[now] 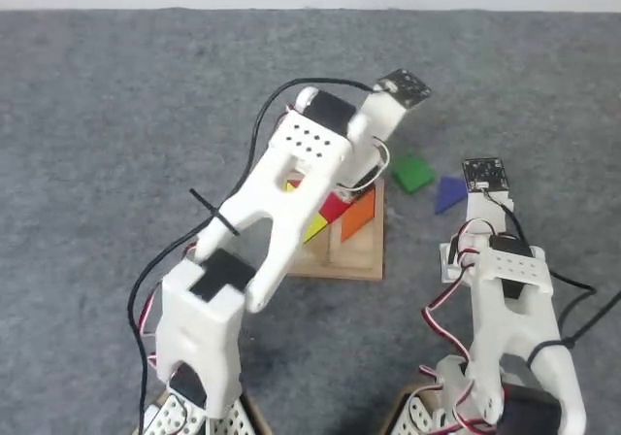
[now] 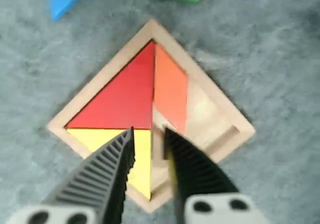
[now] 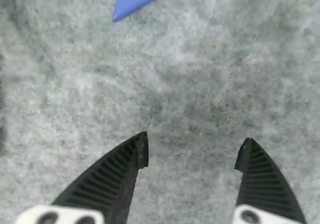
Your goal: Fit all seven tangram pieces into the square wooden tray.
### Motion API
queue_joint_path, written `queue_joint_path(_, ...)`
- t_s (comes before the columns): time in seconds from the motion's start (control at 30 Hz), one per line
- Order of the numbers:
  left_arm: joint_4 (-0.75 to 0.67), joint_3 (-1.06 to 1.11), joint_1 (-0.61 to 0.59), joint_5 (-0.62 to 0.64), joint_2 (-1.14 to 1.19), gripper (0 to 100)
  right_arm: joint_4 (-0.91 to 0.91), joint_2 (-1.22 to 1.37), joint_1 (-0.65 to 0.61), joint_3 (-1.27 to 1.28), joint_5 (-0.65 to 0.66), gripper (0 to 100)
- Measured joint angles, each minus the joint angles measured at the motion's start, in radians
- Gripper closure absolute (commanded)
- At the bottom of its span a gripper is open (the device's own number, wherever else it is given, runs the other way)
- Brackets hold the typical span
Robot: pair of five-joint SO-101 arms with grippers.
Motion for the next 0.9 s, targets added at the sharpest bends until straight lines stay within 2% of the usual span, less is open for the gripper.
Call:
queue_joint_path(0.27, -0.121, 0.000, 0.029, -0.002, 0.180, 79, 0.000, 0.000, 0.000, 0.000, 0.000, 70.7)
queue_joint_path(0.9, -0.127, -0.018, 0.055, -0.034, 0.255, 79, 0.000, 0.000, 0.000, 0.000, 0.000, 70.7)
